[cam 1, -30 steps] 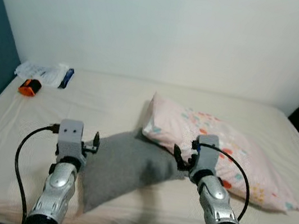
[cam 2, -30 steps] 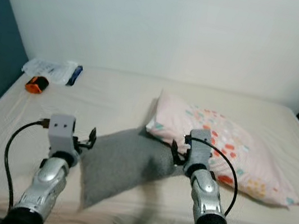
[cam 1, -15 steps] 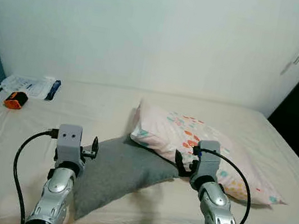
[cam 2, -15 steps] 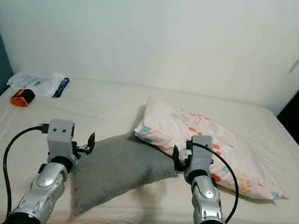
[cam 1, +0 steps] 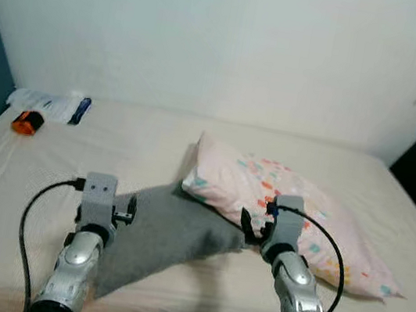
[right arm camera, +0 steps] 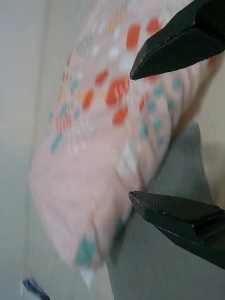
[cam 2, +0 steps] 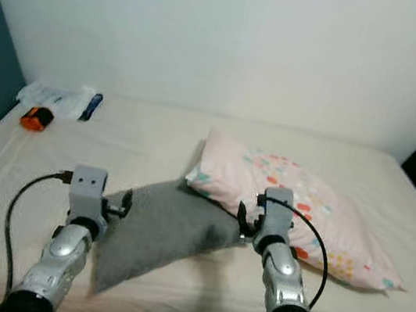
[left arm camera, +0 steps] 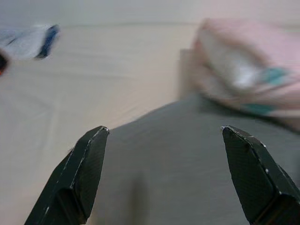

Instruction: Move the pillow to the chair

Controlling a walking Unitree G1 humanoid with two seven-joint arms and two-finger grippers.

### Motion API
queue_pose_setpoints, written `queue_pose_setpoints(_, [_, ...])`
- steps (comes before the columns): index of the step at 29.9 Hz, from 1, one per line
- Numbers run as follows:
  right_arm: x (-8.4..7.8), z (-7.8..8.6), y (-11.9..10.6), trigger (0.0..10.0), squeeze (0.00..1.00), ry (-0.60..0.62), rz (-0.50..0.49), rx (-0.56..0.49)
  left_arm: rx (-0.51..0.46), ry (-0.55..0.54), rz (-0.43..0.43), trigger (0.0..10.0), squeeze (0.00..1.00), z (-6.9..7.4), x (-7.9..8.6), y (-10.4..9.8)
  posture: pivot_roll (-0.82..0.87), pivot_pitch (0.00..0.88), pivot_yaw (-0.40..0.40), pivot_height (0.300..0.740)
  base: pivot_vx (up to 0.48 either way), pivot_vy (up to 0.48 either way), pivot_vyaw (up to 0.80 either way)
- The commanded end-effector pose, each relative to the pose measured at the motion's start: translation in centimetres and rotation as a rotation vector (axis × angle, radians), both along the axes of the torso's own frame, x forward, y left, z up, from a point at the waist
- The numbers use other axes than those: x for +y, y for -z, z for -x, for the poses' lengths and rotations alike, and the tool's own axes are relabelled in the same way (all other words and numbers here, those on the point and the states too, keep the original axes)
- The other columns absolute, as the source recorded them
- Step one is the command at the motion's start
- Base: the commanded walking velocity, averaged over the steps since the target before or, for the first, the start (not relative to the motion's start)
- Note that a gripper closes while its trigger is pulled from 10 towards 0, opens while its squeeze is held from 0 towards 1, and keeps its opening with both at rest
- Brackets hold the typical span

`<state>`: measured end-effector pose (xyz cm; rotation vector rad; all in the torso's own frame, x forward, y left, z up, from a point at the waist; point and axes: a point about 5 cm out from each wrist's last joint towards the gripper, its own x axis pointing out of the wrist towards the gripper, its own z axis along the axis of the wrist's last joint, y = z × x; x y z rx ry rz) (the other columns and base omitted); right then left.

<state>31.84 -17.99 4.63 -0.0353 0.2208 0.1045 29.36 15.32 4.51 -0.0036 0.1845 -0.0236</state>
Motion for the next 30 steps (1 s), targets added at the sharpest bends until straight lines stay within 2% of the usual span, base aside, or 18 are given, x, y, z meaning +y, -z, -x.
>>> queue_pose_setpoints(1, [0.1,0.2,0.5,10.0,0.00,0.005,-0.011,0.027,0.023,0.008,-0.014,10.0,0.00,0.1,-0.1,0.3,-0.04,0.000,-0.082,0.740,0.000,0.000,0.00])
queue_pose_setpoints(14, [-0.5,0.2,0.7,10.0,0.00,0.037,-0.009,0.055,0.043,-0.062,-0.024,10.0,0.00,0.0,0.9,0.5,-0.04,0.000,-0.076,0.740,0.000,0.000,0.00])
queue_pose_setpoints(18, [-0.5,0.2,0.6,10.0,0.00,0.034,-0.027,0.048,0.050,-0.074,-0.023,10.0,0.00,-0.1,1.1,0.5,-0.04,0.000,-0.083,0.725,0.000,0.000,0.00])
queue_pose_setpoints(30, [-0.1,-0.2,0.1,10.0,0.00,-0.003,-0.001,0.021,0.061,-0.081,-0.038,10.0,0.00,0.0,1.1,0.7,-0.04,0.000,-0.083,0.685,0.000,0.000,0.00])
